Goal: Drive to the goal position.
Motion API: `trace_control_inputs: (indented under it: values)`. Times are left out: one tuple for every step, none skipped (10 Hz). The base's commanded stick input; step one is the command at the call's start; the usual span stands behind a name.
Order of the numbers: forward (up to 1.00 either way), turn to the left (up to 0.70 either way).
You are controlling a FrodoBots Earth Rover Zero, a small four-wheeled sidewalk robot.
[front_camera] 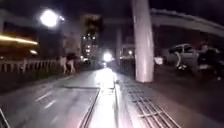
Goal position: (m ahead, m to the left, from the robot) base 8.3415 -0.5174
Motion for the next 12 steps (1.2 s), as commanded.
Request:
trace_control_inputs:
  values:
    - [0.70,0.00]
    - [0.70,0.00]
    - [0.70,0.00]
    - [0.70,0.00]
    - [0.70,0.00]
    - [0.70,0.00]
    - [0.70,0.00]
    - [0.70,0.00]
    - [0.70,0.00]
    - [0.70,0.00]
    - [0.70,0.00]
    - [0.70,0.00]
